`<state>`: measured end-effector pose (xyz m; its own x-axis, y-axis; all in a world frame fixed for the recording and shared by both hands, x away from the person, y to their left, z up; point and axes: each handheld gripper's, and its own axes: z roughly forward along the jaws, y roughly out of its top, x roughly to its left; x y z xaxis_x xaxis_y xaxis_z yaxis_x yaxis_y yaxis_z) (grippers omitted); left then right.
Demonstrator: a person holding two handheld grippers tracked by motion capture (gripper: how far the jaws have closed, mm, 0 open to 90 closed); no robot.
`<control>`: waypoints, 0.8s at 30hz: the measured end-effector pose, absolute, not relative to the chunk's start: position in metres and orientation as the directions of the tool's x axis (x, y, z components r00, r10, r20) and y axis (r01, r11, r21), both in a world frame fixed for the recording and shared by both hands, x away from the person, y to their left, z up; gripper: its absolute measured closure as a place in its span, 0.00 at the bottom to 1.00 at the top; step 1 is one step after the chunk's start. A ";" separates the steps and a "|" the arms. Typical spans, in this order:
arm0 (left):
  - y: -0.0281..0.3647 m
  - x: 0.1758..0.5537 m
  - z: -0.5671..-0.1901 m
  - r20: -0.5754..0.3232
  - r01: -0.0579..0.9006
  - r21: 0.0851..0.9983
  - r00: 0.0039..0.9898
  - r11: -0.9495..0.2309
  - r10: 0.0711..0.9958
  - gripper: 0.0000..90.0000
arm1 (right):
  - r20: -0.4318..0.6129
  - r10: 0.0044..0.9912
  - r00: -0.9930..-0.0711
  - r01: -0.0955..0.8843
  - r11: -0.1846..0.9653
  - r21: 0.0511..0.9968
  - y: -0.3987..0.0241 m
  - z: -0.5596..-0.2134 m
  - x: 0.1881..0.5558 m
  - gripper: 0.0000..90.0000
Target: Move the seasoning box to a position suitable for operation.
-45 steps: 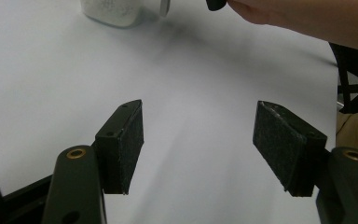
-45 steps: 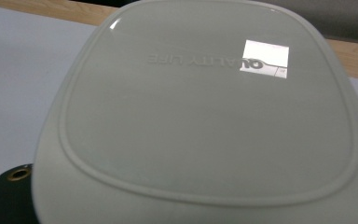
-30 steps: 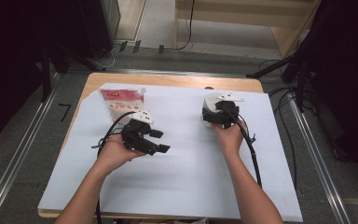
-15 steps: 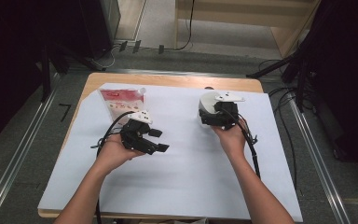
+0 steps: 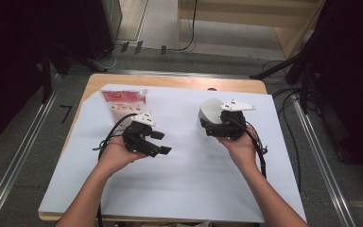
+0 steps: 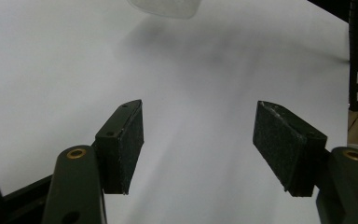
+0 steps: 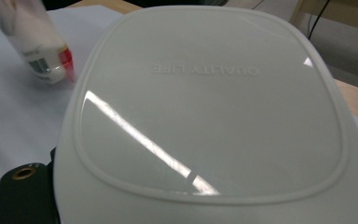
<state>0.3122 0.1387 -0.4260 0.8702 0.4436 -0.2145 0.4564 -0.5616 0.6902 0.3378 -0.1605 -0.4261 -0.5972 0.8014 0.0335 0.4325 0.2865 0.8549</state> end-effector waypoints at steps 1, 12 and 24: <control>0.139 0.312 -0.426 -0.212 0.456 0.688 0.870 -0.564 0.445 0.38 | 0.027 0.791 -0.611 0.425 0.299 0.854 -0.160 -0.427 0.333 0.17; 0.138 0.311 -0.428 -0.209 0.453 0.687 0.872 -0.568 0.443 0.38 | 0.033 0.705 -0.709 0.401 0.364 0.841 -0.154 -0.436 0.310 0.17; 0.141 0.310 -0.430 -0.212 0.463 0.687 0.865 -0.560 0.454 0.38 | 0.035 0.660 -0.750 0.390 0.399 0.830 -0.137 -0.453 0.303 0.17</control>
